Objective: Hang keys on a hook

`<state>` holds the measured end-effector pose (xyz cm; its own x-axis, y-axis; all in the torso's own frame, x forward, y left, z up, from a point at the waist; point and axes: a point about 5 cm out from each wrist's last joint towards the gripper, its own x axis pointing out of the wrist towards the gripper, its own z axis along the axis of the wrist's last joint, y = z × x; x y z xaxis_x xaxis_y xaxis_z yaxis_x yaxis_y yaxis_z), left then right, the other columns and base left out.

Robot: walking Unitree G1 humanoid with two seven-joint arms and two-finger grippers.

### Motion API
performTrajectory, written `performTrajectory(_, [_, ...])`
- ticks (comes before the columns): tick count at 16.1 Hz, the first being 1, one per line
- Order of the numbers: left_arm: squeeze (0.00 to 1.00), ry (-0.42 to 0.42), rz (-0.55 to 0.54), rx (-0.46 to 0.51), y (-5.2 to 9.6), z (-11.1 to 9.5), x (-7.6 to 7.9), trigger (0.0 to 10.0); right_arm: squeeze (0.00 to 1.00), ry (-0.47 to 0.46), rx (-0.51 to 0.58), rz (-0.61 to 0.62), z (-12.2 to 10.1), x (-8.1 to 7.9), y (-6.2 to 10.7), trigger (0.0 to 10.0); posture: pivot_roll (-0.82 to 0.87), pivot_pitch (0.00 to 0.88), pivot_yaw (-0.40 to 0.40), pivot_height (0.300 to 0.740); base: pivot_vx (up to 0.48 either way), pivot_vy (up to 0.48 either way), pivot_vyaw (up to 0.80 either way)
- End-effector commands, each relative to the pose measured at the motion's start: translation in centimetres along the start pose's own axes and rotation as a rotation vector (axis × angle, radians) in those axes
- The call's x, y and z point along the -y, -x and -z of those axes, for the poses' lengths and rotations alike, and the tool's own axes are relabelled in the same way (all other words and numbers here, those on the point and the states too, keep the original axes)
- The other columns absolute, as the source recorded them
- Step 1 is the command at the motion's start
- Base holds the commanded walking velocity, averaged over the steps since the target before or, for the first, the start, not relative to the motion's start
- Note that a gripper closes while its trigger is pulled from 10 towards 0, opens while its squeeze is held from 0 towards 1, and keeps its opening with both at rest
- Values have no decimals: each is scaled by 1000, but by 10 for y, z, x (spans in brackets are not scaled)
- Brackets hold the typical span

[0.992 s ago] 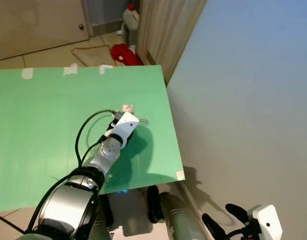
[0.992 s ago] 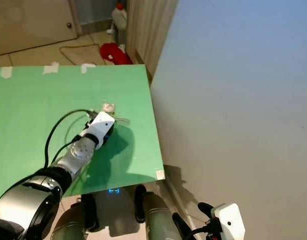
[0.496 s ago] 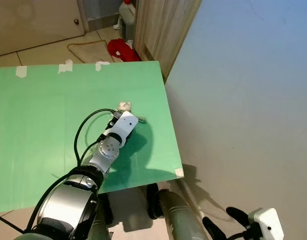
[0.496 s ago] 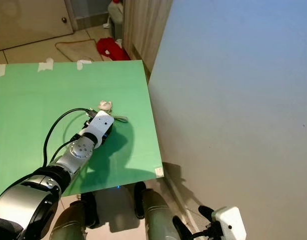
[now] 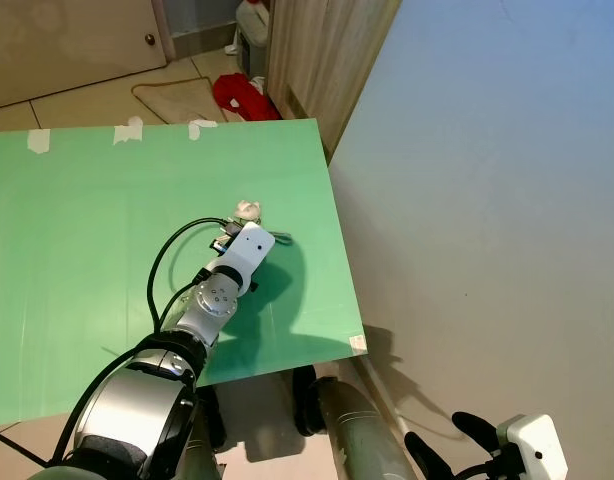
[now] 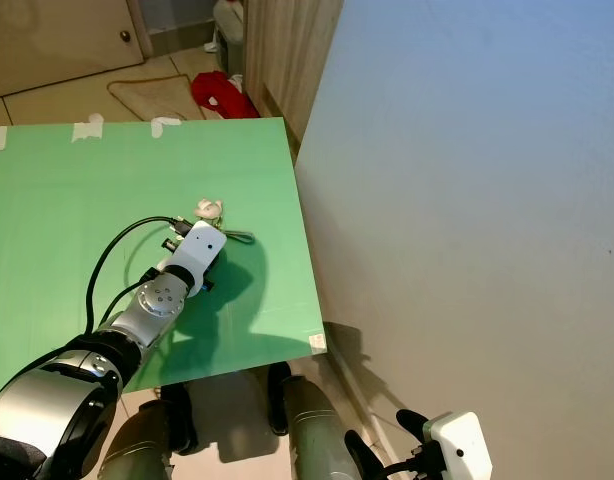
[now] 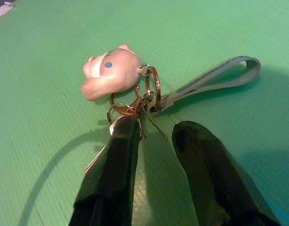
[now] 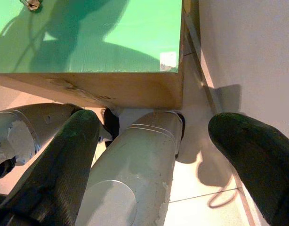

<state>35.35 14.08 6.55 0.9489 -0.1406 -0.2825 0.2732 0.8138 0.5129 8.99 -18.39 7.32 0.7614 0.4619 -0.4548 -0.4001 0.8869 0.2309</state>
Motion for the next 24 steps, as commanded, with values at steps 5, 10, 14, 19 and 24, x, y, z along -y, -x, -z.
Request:
performTrajectory(5, [0,14,39,-13,2,5,12,0,0,-16,-44,28,9,5,7,10000,-518,389,-191,740,0,0,0])
performTrajectory(10, [0,13,39,-10,2,5,13,0,0,-17,-44,28,9,5,7,10000,-517,389,-189,740,0,0,0])
performTrajectory(14, [0,-30,-6,76,8,3,23,0,0,-18,-54,24,10,4,10,10000,-506,387,-188,740,0,0,0])
performTrajectory(19, [1000,-19,-63,63,11,10,22,10000,0,-14,-67,14,13,3,11,10000,-492,368,-185,740,0,0,0])
performTrajectory(24, [1000,-185,-154,139,14,9,16,10000,0,-13,-73,17,14,4,10,10000,-496,368,-185,740,0,0,0])
